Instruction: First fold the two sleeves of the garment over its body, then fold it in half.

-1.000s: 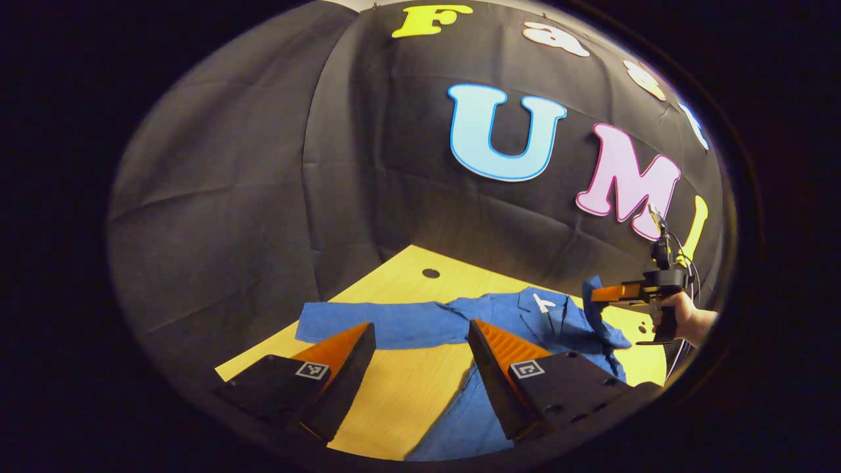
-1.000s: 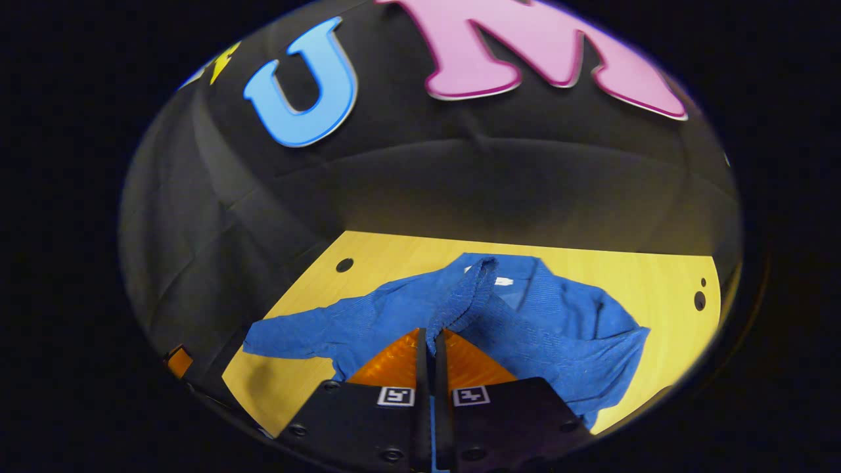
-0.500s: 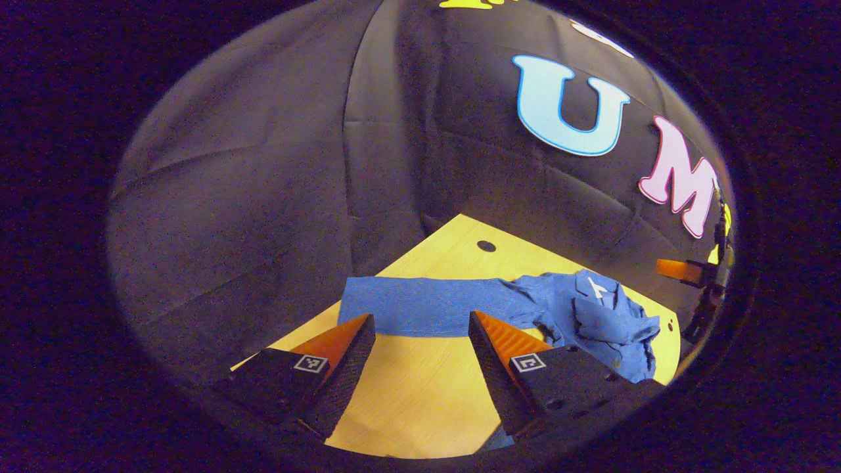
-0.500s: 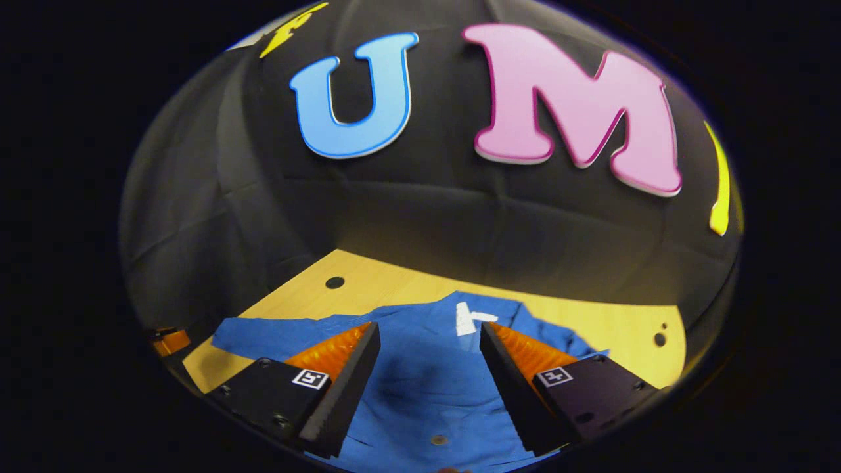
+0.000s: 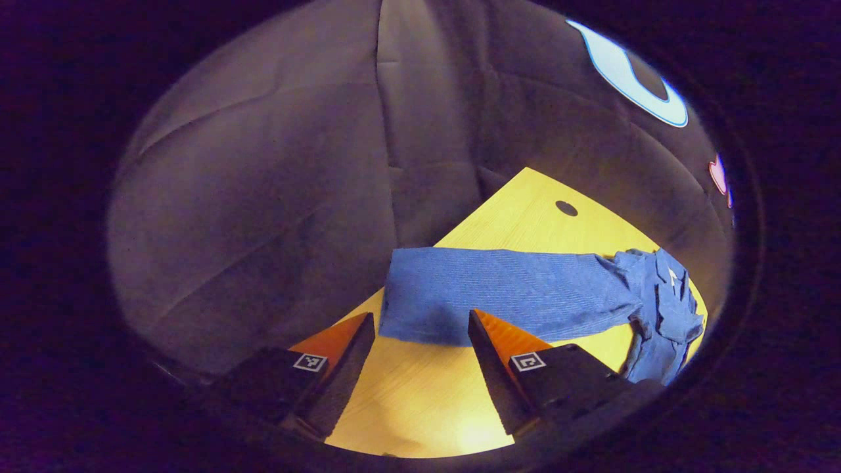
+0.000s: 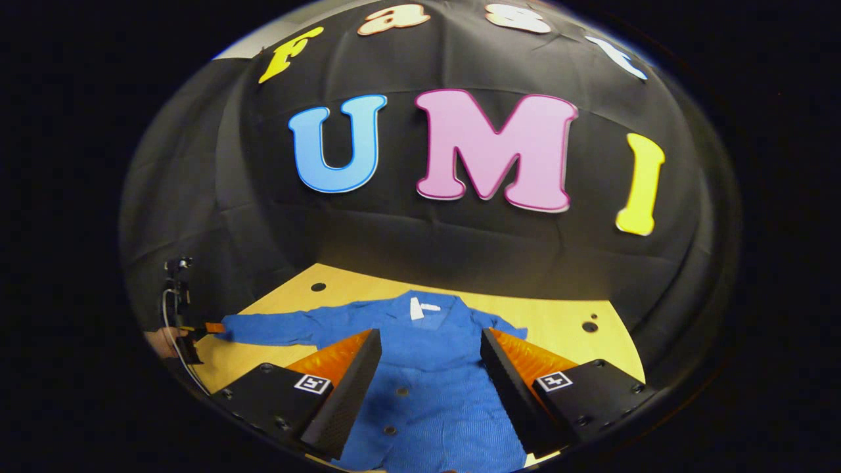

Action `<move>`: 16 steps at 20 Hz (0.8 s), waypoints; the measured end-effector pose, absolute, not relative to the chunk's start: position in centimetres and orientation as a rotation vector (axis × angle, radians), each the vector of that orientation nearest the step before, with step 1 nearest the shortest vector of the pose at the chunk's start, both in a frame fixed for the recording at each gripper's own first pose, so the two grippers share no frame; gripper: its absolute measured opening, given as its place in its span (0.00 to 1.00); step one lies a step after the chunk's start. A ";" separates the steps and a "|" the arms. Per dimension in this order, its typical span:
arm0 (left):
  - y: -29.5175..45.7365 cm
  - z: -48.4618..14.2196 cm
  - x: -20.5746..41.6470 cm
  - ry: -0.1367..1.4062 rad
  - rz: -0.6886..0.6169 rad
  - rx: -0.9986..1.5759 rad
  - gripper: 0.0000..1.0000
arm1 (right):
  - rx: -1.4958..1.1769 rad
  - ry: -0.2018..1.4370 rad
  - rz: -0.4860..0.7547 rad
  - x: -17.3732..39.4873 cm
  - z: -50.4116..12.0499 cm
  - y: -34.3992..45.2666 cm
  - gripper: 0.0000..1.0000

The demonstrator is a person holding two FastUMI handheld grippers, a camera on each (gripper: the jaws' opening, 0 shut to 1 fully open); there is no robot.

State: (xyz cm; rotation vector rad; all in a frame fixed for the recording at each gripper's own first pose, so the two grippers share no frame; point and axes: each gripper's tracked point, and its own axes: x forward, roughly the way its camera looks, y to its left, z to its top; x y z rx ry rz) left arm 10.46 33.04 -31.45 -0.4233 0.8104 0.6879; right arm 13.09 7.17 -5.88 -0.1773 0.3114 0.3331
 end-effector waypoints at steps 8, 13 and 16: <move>33.9 -32.1 11.2 0.914 0.678 -0.434 0.81 | -0.052 0.426 0.207 6.7 -7.6 1.2 0.98; 33.6 -32.5 13.4 0.907 0.587 -0.456 0.22 | 0.015 0.418 0.171 6.5 -7.6 -0.8 0.97; 33.5 -32.2 13.3 0.895 0.538 -0.485 0.06 | -0.009 0.407 0.147 7.0 -8.5 -2.6 0.98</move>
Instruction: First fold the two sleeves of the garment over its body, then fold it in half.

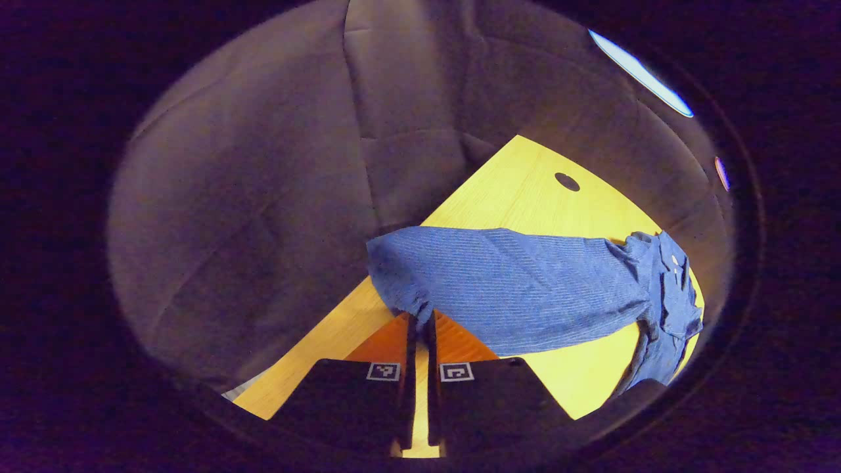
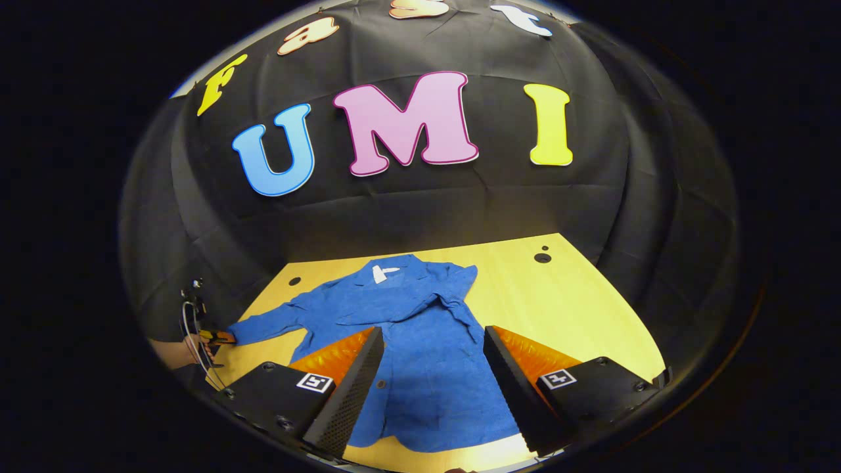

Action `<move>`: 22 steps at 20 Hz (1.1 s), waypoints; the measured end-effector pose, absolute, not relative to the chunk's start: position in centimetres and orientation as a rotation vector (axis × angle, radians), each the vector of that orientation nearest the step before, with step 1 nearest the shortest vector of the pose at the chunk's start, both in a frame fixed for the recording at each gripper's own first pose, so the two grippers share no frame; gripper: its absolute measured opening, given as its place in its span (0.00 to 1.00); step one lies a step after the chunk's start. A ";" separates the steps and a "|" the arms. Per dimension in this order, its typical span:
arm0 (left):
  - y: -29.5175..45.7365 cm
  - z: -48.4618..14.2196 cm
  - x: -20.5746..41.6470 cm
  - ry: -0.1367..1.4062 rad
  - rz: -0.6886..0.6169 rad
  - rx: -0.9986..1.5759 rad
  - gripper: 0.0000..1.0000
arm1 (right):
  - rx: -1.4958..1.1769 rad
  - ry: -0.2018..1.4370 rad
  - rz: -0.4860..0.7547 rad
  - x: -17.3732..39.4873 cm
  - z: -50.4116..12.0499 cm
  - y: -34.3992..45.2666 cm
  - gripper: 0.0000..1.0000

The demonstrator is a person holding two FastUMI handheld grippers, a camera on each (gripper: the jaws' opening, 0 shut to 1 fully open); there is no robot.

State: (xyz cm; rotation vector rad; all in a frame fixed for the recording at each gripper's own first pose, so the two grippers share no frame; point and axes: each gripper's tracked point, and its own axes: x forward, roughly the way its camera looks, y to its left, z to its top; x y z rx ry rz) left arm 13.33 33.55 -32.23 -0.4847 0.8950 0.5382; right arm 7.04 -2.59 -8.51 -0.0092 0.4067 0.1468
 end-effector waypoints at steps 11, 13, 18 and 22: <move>18.8 -19.4 23.7 0.663 0.196 -0.423 0.00 | -0.004 0.374 0.110 8.0 -8.5 -6.9 0.98; 12.7 -16.8 25.9 0.633 0.069 -0.445 0.00 | -0.011 0.371 0.090 8.0 -8.6 -8.5 0.98; -1.4 -14.2 27.9 0.639 -0.253 -0.497 0.00 | 0.009 0.364 0.022 7.2 -8.3 -12.9 0.98; -11.6 -14.2 30.8 0.694 -0.365 -0.512 0.00 | 0.013 0.373 -0.031 6.7 -8.8 -16.4 0.98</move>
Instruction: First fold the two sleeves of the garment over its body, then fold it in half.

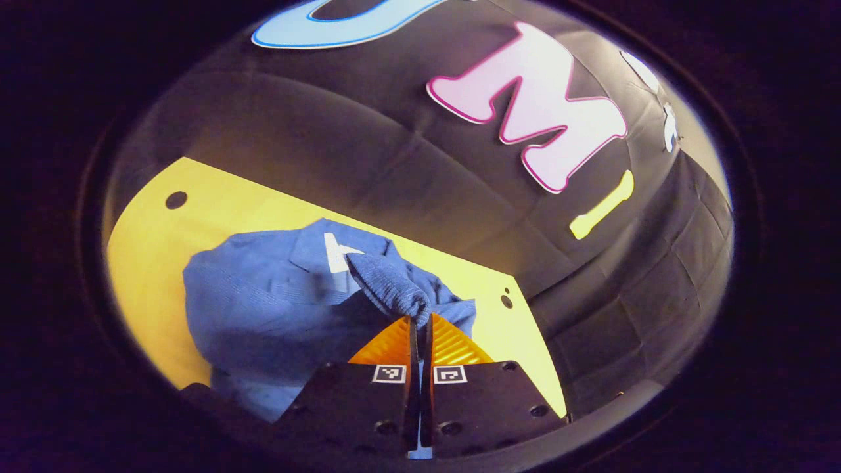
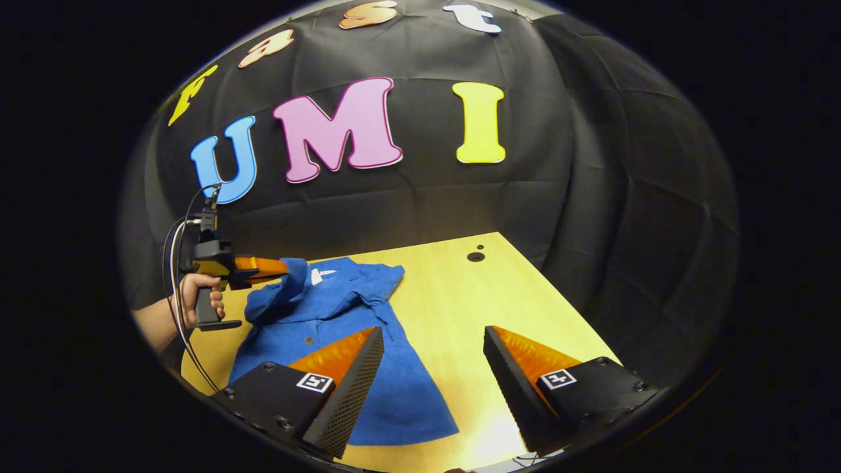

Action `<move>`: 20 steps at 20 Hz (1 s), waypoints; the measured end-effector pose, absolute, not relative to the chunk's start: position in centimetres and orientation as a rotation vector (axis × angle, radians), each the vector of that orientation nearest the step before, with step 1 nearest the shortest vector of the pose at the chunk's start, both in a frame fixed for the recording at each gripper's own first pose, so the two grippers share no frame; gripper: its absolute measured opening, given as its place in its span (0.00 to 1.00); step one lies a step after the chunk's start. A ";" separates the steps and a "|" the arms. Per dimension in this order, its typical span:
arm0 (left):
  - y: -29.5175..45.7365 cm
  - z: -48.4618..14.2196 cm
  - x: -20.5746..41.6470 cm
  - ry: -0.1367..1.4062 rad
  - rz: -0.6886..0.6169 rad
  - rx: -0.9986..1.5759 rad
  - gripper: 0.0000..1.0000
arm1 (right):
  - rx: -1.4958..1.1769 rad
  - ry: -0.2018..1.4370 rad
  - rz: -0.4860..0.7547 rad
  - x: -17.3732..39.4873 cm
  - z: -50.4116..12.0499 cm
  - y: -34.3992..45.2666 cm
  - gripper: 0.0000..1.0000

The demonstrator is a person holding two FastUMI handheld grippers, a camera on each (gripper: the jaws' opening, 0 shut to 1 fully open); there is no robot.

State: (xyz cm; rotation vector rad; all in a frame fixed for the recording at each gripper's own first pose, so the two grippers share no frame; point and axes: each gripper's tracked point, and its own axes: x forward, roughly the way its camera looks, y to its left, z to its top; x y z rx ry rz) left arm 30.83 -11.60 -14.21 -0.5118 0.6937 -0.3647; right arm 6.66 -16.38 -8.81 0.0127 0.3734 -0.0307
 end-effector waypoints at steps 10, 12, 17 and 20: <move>-13.1 -16.0 28.4 0.675 -0.328 -0.393 0.85 | 0.008 0.456 0.018 6.9 -13.6 -16.4 0.98; -10.2 -16.2 25.3 0.661 -0.293 -0.353 0.85 | 0.012 0.499 0.038 6.9 -15.5 -15.4 0.98; -0.6 -21.7 13.0 0.790 -0.114 -0.251 0.85 | -0.040 0.696 0.096 5.8 -22.2 -14.0 0.98; 4.1 -26.7 4.6 0.961 -0.003 -0.231 0.85 | -0.054 0.792 0.104 5.2 -25.3 -14.0 0.98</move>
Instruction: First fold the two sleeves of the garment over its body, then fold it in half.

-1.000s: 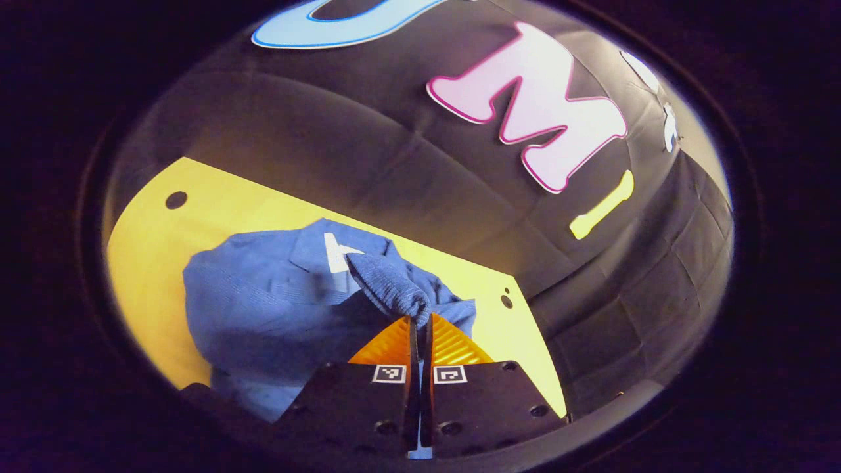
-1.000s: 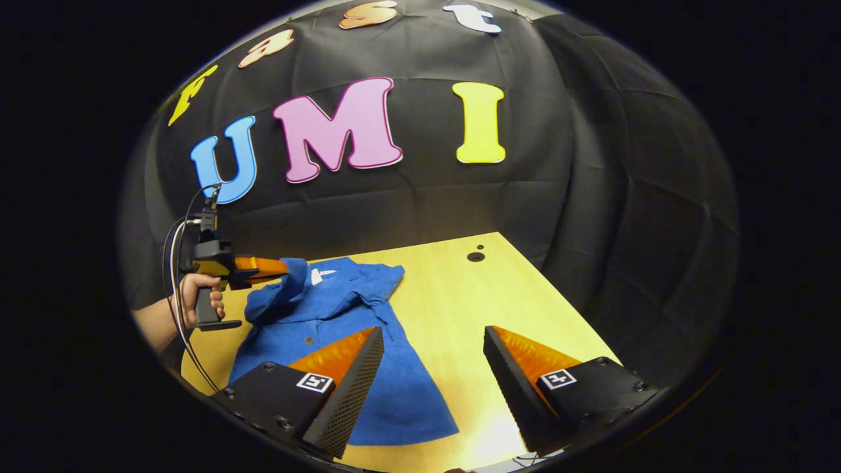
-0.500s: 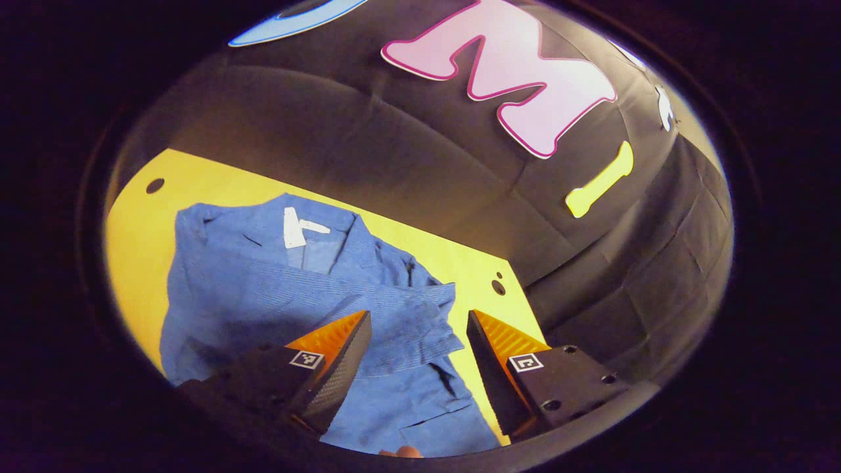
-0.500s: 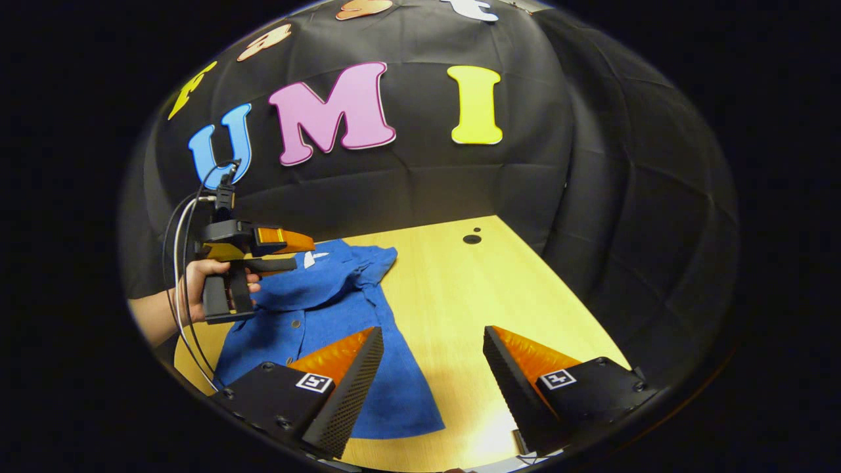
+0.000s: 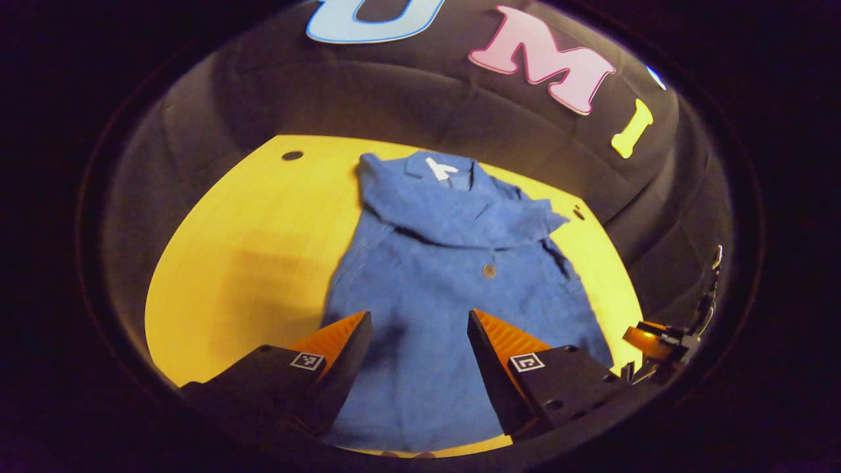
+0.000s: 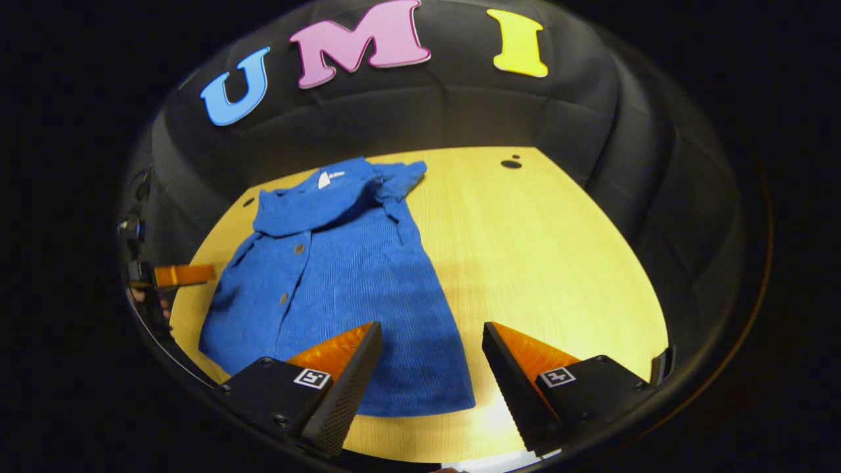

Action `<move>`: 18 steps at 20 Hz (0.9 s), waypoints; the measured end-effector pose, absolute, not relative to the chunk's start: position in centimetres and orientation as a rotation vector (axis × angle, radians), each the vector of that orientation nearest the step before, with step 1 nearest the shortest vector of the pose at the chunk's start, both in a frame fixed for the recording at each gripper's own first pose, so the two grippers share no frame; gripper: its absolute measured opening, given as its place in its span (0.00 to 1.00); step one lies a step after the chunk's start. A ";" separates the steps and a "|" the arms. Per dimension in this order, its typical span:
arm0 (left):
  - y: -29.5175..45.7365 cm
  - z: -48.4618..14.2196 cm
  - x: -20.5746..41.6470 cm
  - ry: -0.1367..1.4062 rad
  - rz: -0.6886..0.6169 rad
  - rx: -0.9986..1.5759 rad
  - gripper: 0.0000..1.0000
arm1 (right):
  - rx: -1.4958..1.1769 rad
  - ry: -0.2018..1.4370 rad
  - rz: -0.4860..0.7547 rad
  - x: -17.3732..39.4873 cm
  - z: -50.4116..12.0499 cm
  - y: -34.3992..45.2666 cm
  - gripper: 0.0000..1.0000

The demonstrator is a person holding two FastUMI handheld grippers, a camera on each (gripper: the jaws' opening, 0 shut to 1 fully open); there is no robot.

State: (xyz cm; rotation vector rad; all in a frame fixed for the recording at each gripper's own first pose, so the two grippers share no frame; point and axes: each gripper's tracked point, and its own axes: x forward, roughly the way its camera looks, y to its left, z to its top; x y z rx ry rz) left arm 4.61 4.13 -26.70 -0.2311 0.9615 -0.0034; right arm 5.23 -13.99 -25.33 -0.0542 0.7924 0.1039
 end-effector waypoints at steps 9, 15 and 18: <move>7.7 -31.4 -4.2 1.258 0.096 -0.086 0.82 | -0.120 1.010 0.056 4.0 -31.6 -14.0 0.99; 6.1 -31.0 -4.0 1.285 0.087 -0.094 0.51 | -0.145 1.002 0.028 4.0 -31.8 -14.3 0.99; 4.9 -31.4 -3.7 1.261 0.084 -0.108 0.11 | -0.140 0.995 0.060 4.4 -32.0 -12.3 0.65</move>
